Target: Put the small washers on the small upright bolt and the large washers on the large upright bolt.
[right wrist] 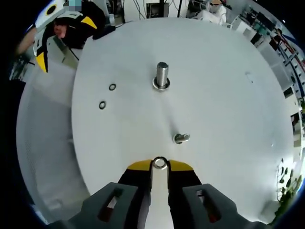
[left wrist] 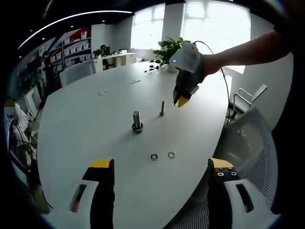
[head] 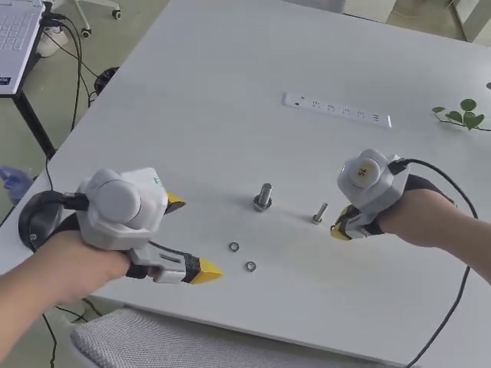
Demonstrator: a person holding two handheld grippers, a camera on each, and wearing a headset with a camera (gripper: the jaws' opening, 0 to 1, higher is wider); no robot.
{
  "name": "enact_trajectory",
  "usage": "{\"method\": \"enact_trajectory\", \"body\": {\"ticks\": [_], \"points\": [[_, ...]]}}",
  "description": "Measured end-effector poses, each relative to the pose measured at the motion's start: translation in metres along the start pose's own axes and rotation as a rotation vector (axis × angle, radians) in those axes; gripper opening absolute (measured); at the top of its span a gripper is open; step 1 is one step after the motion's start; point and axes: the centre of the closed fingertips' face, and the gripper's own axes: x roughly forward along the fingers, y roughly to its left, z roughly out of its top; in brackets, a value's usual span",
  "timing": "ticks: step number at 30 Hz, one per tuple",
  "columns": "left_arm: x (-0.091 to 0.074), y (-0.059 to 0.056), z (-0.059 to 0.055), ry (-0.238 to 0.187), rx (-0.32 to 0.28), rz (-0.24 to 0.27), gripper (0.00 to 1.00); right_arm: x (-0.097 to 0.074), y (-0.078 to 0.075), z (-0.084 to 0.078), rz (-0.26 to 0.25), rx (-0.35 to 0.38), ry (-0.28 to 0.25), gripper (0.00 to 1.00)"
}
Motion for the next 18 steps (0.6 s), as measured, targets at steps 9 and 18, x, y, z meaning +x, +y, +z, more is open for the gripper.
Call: {"method": "enact_trajectory", "body": {"ticks": [9, 18], "points": [[0.001, -0.001, 0.002, -0.004, 0.006, -0.009, 0.8, -0.007, -0.013, 0.009, -0.017, 0.017, -0.011, 0.12], [0.003, 0.001, -0.001, 0.002, 0.009, -0.019, 0.82, -0.007, -0.03, 0.021, -0.028, 0.023, -0.028, 0.12]]}}
